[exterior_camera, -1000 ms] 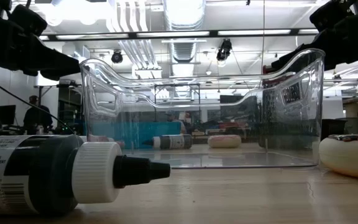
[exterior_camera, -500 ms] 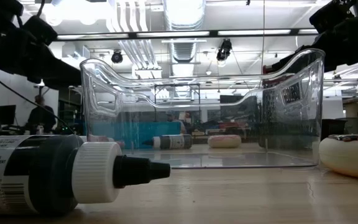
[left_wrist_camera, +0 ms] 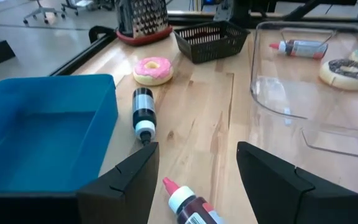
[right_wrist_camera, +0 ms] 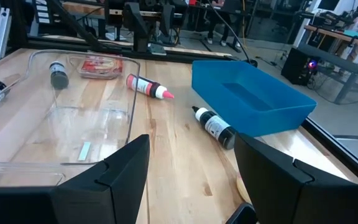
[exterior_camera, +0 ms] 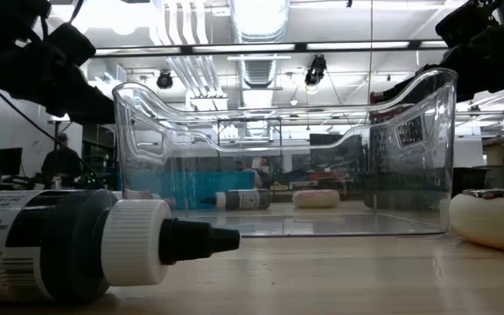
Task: Pick & Place Food Item
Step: Put the left pink food coloring bottle into the transparent bin
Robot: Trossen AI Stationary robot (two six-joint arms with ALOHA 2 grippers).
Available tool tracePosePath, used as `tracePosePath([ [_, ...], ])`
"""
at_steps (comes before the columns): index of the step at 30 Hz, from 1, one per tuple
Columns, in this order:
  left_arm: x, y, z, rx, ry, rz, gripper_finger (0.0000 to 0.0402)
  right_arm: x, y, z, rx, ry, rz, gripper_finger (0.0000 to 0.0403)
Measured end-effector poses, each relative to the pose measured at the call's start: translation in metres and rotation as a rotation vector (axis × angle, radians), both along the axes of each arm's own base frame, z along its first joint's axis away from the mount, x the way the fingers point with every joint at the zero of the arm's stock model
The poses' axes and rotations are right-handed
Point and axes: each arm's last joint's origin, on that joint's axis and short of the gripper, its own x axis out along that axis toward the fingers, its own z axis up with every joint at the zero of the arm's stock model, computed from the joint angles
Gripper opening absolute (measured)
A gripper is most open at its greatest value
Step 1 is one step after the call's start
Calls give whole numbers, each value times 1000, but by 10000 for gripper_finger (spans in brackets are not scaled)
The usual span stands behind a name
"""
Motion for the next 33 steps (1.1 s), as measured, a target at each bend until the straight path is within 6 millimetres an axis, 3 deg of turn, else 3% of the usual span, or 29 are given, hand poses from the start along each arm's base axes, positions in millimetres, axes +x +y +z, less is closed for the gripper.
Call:
tracePosePath([
  [33, 9, -2, -1, -5, 54, 2, 220, 0, 0, -2, 4, 17, -2, 232],
])
